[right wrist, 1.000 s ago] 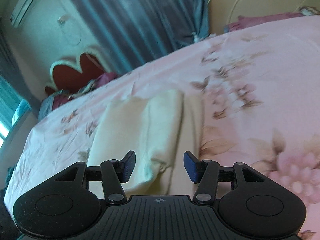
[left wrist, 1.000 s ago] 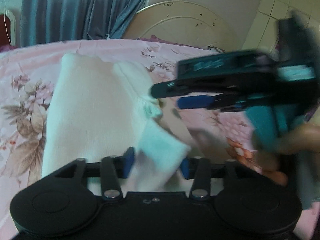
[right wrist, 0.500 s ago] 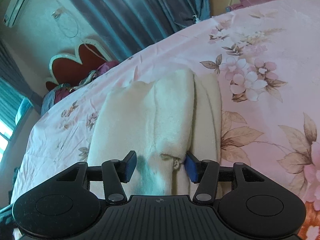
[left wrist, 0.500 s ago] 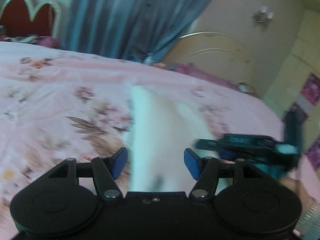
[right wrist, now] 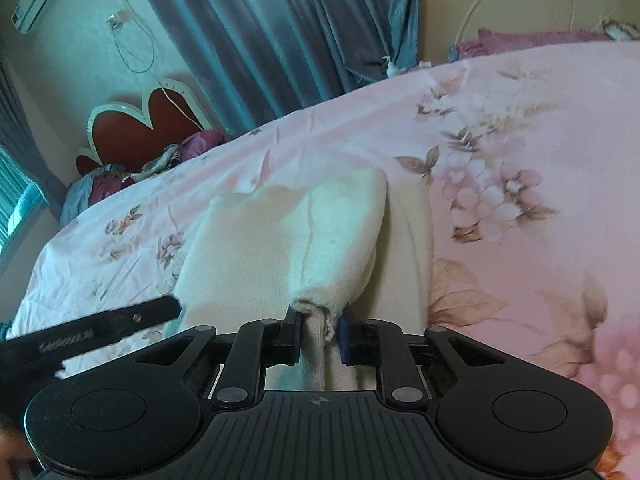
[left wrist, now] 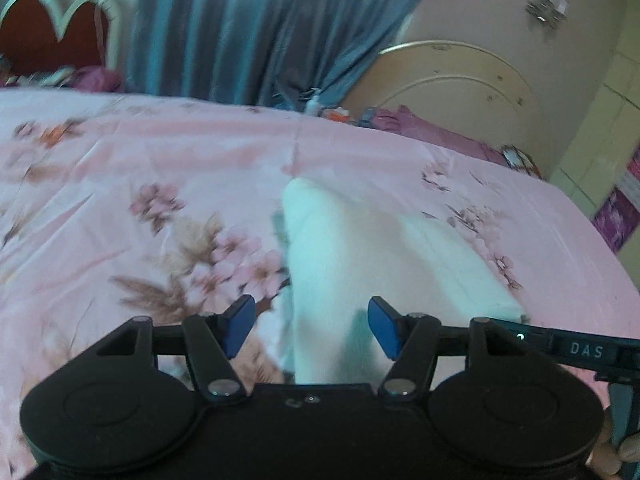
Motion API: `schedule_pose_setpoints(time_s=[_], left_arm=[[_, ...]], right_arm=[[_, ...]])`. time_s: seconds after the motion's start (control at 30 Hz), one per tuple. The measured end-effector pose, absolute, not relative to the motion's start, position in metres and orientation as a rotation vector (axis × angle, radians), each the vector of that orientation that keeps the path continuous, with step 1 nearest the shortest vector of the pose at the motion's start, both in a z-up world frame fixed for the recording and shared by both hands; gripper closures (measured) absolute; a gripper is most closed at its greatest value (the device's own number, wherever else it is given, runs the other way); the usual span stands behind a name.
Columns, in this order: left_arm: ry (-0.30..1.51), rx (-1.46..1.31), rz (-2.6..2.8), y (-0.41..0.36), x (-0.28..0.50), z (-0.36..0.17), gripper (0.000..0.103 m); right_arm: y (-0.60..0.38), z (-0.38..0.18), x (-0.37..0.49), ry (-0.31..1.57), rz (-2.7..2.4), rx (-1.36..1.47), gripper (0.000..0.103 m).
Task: Fold small clothes
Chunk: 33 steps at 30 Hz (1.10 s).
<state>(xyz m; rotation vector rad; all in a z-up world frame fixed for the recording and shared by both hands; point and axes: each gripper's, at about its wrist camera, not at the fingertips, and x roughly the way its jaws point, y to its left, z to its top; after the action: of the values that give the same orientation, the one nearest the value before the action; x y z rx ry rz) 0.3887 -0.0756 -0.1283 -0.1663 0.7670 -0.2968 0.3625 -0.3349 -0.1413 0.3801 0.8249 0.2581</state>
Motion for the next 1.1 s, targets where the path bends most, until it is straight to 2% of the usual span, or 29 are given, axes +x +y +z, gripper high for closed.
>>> schedule_pose_setpoints(time_s=[0.5, 0.63, 1.1], left_arm=[[0.812, -0.129, -0.35, -0.098, 0.395, -0.151, 0.037], [0.82, -0.12, -0.353, -0.1, 0.397, -0.151, 0.037], [0.836, -0.109, -0.371, -0.106, 0.395, -0.153, 0.037]], right_arm=[[-0.357, -0.161, 0.35, 0.861, 0.16, 0.4, 0.087], [-0.361, -0.148, 0.346, 0.862, 0.176, 0.417, 0.087], [-0.348, -0.142, 0.269, 0.952, 0.178, 0.391, 0.086]])
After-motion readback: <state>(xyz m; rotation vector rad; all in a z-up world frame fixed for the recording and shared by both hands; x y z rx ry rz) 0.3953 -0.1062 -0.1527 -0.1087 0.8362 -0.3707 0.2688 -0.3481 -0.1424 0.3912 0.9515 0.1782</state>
